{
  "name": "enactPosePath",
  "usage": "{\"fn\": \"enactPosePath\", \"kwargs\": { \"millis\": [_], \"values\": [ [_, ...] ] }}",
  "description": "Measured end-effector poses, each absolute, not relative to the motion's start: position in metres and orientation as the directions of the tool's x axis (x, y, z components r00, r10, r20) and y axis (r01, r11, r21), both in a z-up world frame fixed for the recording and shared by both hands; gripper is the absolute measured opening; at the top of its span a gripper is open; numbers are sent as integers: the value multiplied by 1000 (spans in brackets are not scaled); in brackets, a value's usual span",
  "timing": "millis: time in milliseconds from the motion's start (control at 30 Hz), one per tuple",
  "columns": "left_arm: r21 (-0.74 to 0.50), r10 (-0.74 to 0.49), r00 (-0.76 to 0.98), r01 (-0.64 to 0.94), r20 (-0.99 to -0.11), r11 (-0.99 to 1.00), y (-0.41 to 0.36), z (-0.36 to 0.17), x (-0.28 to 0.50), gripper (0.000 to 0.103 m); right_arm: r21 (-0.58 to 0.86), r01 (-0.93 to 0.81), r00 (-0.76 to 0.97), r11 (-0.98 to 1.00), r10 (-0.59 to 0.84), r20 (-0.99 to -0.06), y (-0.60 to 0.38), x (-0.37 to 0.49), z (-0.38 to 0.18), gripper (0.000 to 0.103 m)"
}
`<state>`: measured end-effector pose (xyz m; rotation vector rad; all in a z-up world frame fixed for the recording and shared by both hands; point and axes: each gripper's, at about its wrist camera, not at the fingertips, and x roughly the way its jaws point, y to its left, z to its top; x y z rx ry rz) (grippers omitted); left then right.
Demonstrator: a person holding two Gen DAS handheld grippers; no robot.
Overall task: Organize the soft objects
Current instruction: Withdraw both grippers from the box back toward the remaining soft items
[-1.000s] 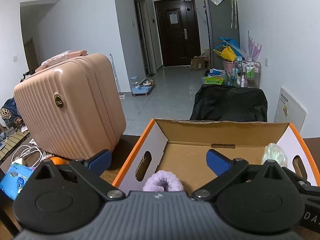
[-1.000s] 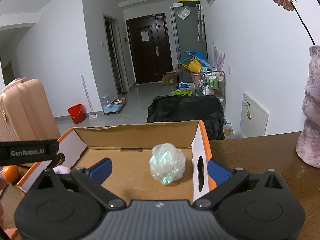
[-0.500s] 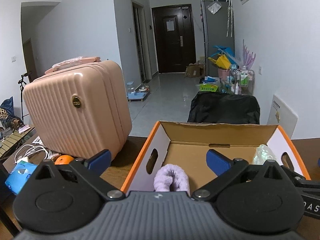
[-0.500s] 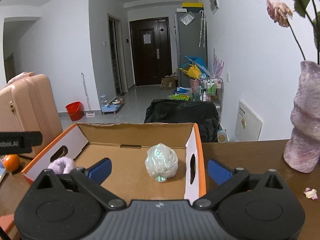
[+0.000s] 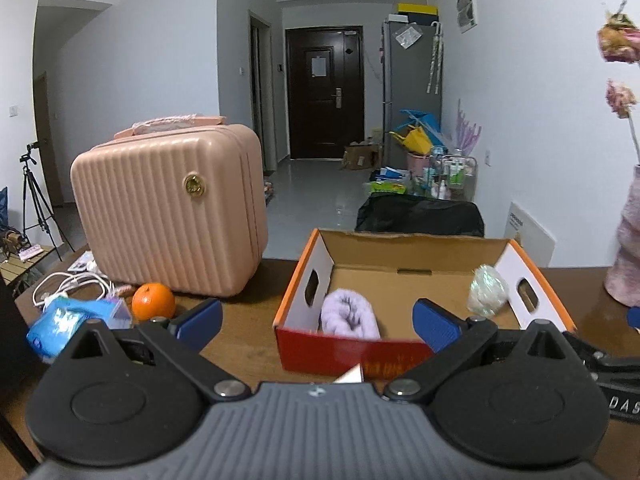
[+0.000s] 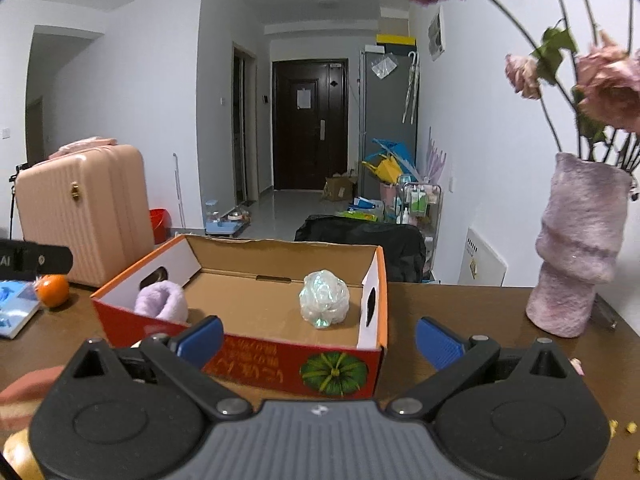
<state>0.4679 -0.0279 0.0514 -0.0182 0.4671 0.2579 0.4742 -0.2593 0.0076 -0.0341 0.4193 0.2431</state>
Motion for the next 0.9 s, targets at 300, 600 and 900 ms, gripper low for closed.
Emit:
{"fn": "enactPosePath", "kwargs": {
  "millis": [300,600,900],
  "values": [
    [31,169,885,-173,-434,984,-27,46,395,103,7,-262,887,965,244,-392,-263,407,7,103],
    [20,124,899,-127,-421,992,-23,38,333,103,1,-269,887,963,248,-388,-259,344,-4,103],
    [3,89,901,-96,-426,995,-11,19,286,103,-21,-295,878,955,263,-399,-247,294,-16,103]
  ]
}}
